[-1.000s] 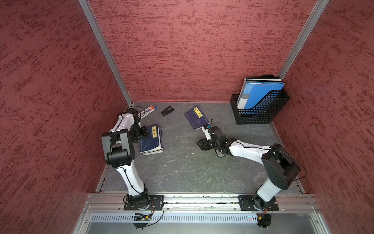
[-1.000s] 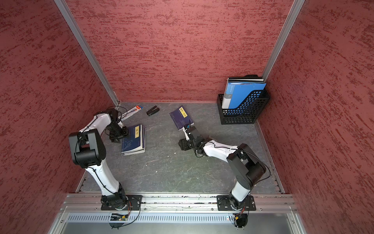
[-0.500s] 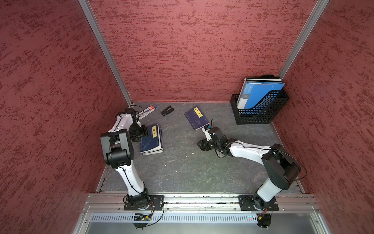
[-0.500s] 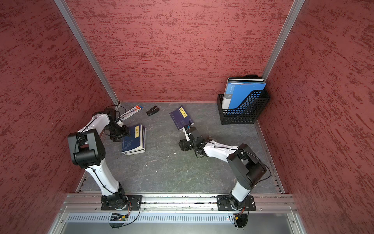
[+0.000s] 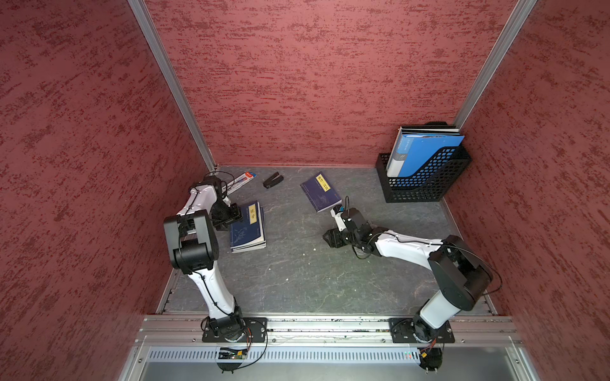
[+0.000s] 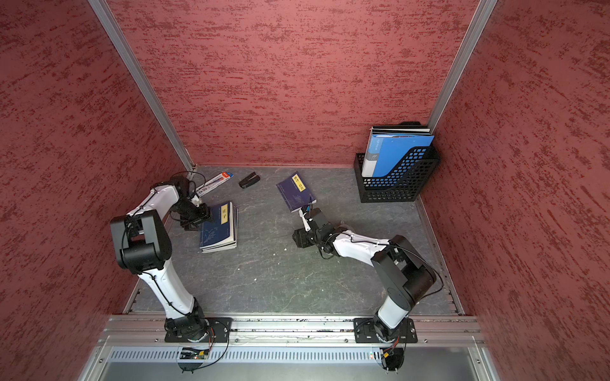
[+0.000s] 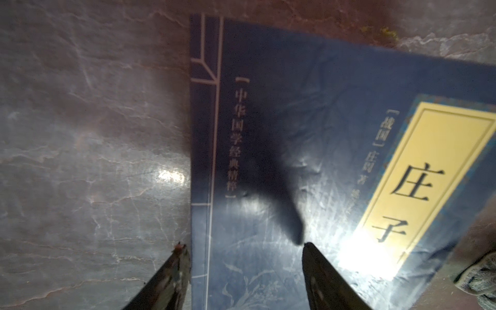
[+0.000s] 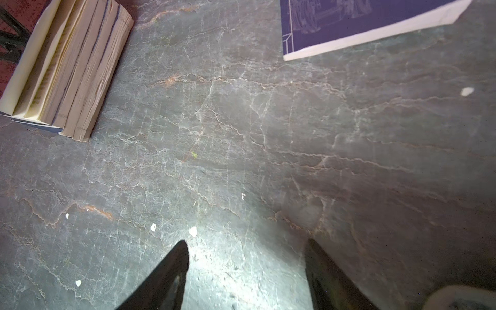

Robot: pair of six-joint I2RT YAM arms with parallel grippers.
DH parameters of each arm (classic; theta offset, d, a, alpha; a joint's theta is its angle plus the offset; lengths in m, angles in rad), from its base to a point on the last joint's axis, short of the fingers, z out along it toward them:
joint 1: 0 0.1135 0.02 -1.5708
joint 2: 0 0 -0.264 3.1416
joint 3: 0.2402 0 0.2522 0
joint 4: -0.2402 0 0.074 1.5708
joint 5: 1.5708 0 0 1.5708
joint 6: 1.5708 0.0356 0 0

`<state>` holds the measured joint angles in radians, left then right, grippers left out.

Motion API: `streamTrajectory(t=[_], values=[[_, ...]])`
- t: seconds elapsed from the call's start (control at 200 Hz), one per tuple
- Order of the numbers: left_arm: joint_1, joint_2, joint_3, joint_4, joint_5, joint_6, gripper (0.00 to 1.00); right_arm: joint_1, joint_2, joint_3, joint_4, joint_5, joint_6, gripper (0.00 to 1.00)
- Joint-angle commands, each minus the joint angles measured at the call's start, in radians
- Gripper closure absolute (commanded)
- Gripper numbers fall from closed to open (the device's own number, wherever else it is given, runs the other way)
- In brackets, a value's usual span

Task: Wipe the cover of the book
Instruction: Place the book on the book, then move the book to the center of the board.

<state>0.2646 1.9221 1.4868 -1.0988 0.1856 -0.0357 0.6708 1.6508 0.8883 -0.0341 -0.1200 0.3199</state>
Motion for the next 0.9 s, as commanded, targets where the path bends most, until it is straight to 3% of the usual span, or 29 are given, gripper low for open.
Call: streamTrajectory(t=[0.0,0.21,0.331,0.426,0.521,0.636,0.751,0.892], values=[[0.001,-0.045,0.002,0.022,-0.066,-0.022,0.31,-0.01,-0.027,0.012,0.008,0.014,-0.016,0.31],[-0.077,-0.154,0.002,0.072,-0.119,-0.068,0.2,-0.092,0.012,0.117,-0.015,0.017,-0.053,0.31],[-0.171,-0.202,-0.007,0.125,-0.112,-0.111,0.13,-0.158,0.101,0.243,-0.053,0.018,-0.096,0.3],[-0.246,-0.227,-0.027,0.203,-0.08,-0.174,0.13,-0.2,0.202,0.371,-0.083,0.038,-0.13,0.3],[-0.365,-0.251,-0.077,0.329,-0.136,-0.235,0.12,-0.23,0.306,0.508,-0.116,0.057,-0.167,0.3],[-0.477,-0.201,-0.067,0.406,-0.155,-0.275,0.11,-0.263,0.441,0.686,-0.178,0.061,-0.205,0.31],[-0.507,-0.103,-0.021,0.45,-0.07,-0.328,0.11,-0.289,0.559,0.833,-0.237,0.058,-0.221,0.32],[-0.542,0.001,0.017,0.525,-0.048,-0.371,0.11,-0.297,0.636,0.906,-0.249,0.041,-0.237,0.33]])
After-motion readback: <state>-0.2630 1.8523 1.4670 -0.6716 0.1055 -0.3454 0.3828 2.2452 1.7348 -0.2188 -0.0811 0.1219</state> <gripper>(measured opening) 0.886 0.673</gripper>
